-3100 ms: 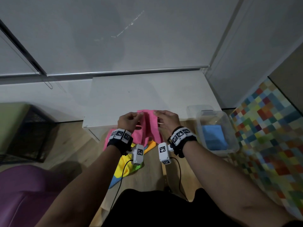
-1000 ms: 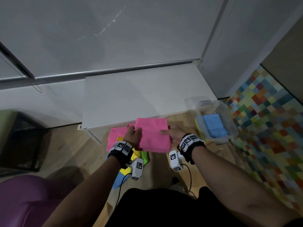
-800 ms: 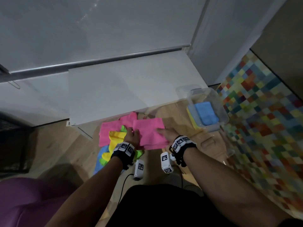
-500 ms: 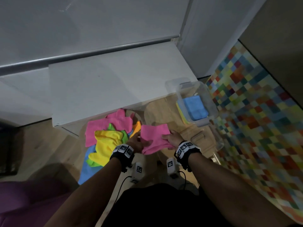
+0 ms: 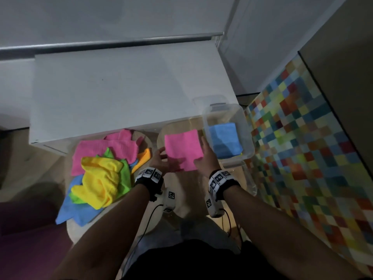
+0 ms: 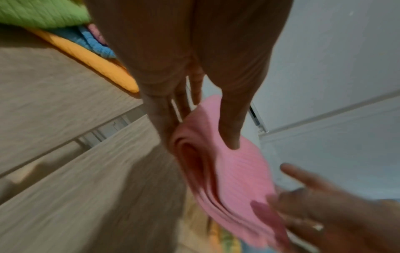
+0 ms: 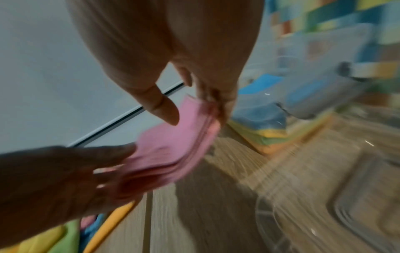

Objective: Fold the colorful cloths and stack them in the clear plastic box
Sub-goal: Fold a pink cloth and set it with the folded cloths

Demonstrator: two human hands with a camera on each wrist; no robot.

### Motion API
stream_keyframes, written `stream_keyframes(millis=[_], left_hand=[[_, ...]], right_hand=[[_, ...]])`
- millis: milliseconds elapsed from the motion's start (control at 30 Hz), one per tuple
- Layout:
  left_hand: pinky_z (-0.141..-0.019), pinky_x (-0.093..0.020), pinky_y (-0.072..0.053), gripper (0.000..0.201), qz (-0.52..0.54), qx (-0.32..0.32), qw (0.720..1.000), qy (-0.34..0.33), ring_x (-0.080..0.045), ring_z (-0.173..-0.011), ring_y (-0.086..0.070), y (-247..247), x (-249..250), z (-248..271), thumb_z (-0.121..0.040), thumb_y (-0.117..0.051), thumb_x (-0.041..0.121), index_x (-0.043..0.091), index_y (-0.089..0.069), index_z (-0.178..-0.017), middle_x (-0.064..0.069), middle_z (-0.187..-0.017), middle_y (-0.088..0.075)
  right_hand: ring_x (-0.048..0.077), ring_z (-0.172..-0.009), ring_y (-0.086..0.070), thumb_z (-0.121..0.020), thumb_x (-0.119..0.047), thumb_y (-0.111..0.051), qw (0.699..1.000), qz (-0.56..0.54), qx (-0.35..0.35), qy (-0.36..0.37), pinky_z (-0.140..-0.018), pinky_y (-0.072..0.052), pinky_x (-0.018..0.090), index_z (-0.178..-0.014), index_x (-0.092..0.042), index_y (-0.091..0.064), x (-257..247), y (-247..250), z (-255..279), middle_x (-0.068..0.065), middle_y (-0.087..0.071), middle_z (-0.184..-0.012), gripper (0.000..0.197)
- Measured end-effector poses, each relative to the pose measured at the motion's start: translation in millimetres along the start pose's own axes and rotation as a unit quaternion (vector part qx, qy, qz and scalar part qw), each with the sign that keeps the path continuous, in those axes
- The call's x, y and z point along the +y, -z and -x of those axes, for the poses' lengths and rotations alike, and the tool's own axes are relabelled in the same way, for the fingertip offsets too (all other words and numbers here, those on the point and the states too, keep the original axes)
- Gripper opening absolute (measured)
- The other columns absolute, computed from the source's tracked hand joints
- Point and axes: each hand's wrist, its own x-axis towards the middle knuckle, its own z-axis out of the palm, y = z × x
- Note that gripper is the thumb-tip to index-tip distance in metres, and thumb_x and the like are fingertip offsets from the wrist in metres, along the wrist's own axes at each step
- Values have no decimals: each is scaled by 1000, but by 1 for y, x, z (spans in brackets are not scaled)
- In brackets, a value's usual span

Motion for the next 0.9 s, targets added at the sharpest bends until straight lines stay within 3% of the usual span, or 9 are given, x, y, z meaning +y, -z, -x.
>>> stream_keyframes(millis=[67,200,300,367,467,667,733,800,900], left_hand=[[-91,-52,-52,129,-116,36,992,-20,-26,-119,-52,0,-7,-10,-42,-96,29,22,-24,-148,3,-133,-46],[-95,-46,-52,76,-327,53,942,-57,-26,-114,-59,7,-34,-31,-67,-77,31,26,-46,-136,-2,-125,-57],[-100,-43,-48,55,-424,46,901,-77,-28,-117,-56,9,-43,-40,-82,-54,49,29,-53,-133,-5,-130,-54],[-108,-38,-39,50,-466,45,879,-93,-31,-125,-49,8,-43,-41,-89,-51,39,27,-50,-137,-9,-137,-46],[-111,-30,-29,55,-472,59,873,-107,-30,-132,-41,5,-44,-51,-89,-56,18,22,-45,-142,-12,-144,-36],[-107,-31,-39,52,-452,54,882,-123,-30,-126,-47,5,-41,-44,-83,-65,26,21,-55,-133,-11,-139,-44],[-98,-33,-46,39,-425,89,890,-139,-29,-115,-55,16,-39,-31,-83,-65,29,19,-62,-120,-11,-129,-51],[-94,-34,-48,40,-405,143,890,-152,-27,-108,-59,39,-41,-18,-82,-65,23,21,-62,-121,-8,-127,-52],[-86,-27,-47,35,-375,212,881,-199,-28,-100,-63,82,-38,4,-79,-65,11,18,-67,-113,-10,-117,-60]], right_hand=[[26,-117,-53,-83,3,-58,997,69,3,26,-87,-56,38,-153,-33,-6,3,-10,-8,7,-46,-138,95],[29,-143,-26,-84,-10,-59,967,237,-92,24,-114,-32,46,-149,-22,-27,24,-34,-19,7,-26,-155,73],[23,-147,-15,-88,-13,-58,945,301,-121,30,-120,-19,40,-146,-24,-38,36,-46,-25,2,-19,-159,62],[24,-148,-13,-90,-13,-53,933,323,-155,40,-119,-17,39,-143,-26,-43,41,-51,-30,3,-17,-160,55],[23,-149,-10,-90,-4,-47,922,338,-184,36,-118,-14,38,-141,-24,-46,49,-54,-39,4,-14,-161,55],[31,-135,-32,-84,-26,-57,920,378,-102,0,-111,-30,43,-126,-24,-55,52,-56,-37,7,-33,-146,42],[34,-130,-35,-79,-24,-61,912,397,-104,-2,-108,-34,43,-123,-22,-53,49,-59,-33,9,-29,-144,45],[33,-129,-35,-78,-22,-63,912,396,-106,5,-107,-36,43,-127,-22,-50,42,-66,-29,9,-26,-146,50],[31,-126,-39,-81,-36,-65,917,382,-114,22,-104,-39,46,-131,-23,-48,24,-82,-24,8,-33,-144,55]])
